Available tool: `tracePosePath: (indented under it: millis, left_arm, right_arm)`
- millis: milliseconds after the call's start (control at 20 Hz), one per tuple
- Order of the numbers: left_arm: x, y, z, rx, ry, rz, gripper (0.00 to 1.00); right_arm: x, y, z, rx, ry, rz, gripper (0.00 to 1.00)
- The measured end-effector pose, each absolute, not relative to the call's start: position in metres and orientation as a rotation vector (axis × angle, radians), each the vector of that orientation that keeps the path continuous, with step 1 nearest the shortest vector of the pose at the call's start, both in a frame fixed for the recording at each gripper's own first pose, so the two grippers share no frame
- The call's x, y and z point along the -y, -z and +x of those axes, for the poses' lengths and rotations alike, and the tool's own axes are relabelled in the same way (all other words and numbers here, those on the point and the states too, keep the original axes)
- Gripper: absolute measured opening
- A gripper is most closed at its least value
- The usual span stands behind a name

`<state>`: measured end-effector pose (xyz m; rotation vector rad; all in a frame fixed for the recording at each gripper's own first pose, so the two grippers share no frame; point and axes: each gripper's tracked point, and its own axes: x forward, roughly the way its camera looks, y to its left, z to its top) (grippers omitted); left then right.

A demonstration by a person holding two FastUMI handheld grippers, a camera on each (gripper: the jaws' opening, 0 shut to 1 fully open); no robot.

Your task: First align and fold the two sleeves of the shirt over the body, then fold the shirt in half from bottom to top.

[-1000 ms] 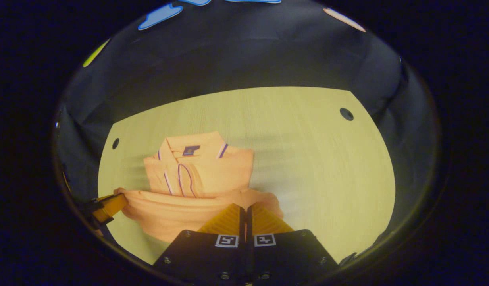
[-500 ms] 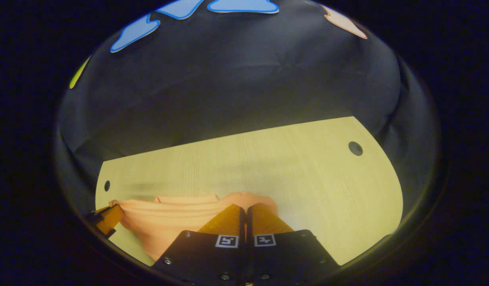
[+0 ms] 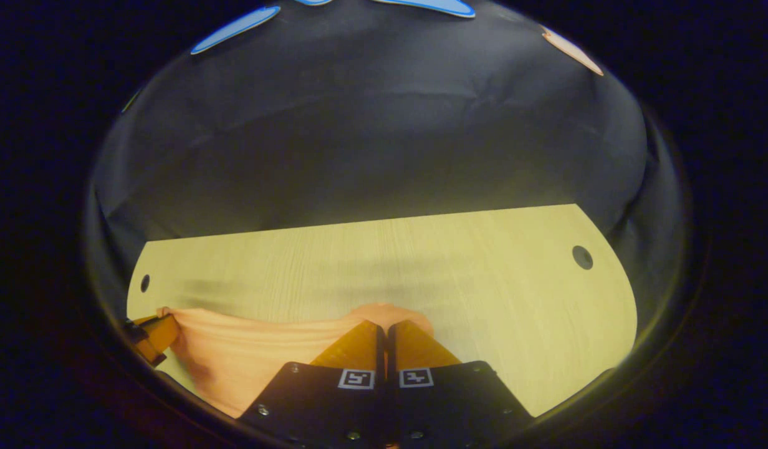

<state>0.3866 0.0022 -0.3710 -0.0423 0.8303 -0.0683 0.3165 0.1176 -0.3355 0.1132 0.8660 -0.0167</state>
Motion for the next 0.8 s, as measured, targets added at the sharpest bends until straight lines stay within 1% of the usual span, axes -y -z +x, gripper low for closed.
tracePosePath:
  millis: [200, 300, 350, 400, 450, 500, 550, 600, 650, 700, 750, 800]
  left_arm:
    - [-0.011, 0.387, 0.379, -0.862, 0.045, -0.064, 0.06]
    - [-0.011, 0.387, 0.380, -0.856, 0.042, -0.091, 0.08]
    - [-0.013, 0.385, 0.378, -0.856, 0.038, -0.099, 0.13]
    - [-0.013, 0.382, 0.375, -0.858, 0.043, -0.108, 0.10]
    - [-0.011, 0.381, 0.373, -0.861, 0.049, -0.113, 0.12]
    - [-0.013, 0.380, 0.373, -0.866, 0.047, -0.106, 0.17]
    - [-0.013, 0.380, 0.372, -0.867, 0.042, -0.101, 0.33]
    - [-0.014, 0.379, 0.371, -0.867, 0.041, -0.104, 0.35]
    - [-0.011, 0.375, 0.368, -0.870, 0.051, -0.116, 0.36]
    - [-0.010, 0.374, 0.366, -0.872, 0.056, -0.121, 0.49]
    - [-0.009, 0.372, 0.362, -0.875, 0.062, -0.120, 0.63]
    - [-0.009, 0.368, 0.358, -0.871, 0.065, -0.112, 0.65]
  right_arm:
    - [-0.118, 0.345, 0.314, -0.874, -0.010, 0.108, 0.00]
    - [-0.118, 0.348, 0.315, -0.883, -0.017, 0.115, 0.01]
    - [-0.118, 0.350, 0.315, -0.889, -0.022, 0.122, 0.05]
    - [-0.117, 0.352, 0.316, -0.892, -0.026, 0.132, 0.05]
    - [-0.115, 0.352, 0.314, -0.891, -0.022, 0.137, 0.05]
    - [-0.112, 0.351, 0.312, -0.891, -0.020, 0.142, 0.05]
    - [-0.113, 0.349, 0.311, -0.888, -0.020, 0.147, 0.08]
    - [-0.110, 0.349, 0.309, -0.888, -0.021, 0.147, 0.08]
    - [-0.107, 0.350, 0.304, -0.893, -0.023, 0.149, 0.17]
    - [-0.105, 0.349, 0.299, -0.897, -0.025, 0.154, 0.24]
    - [-0.104, 0.344, 0.298, -0.897, -0.023, 0.160, 0.39]
    - [-0.101, 0.340, 0.294, -0.902, -0.021, 0.165, 0.39]
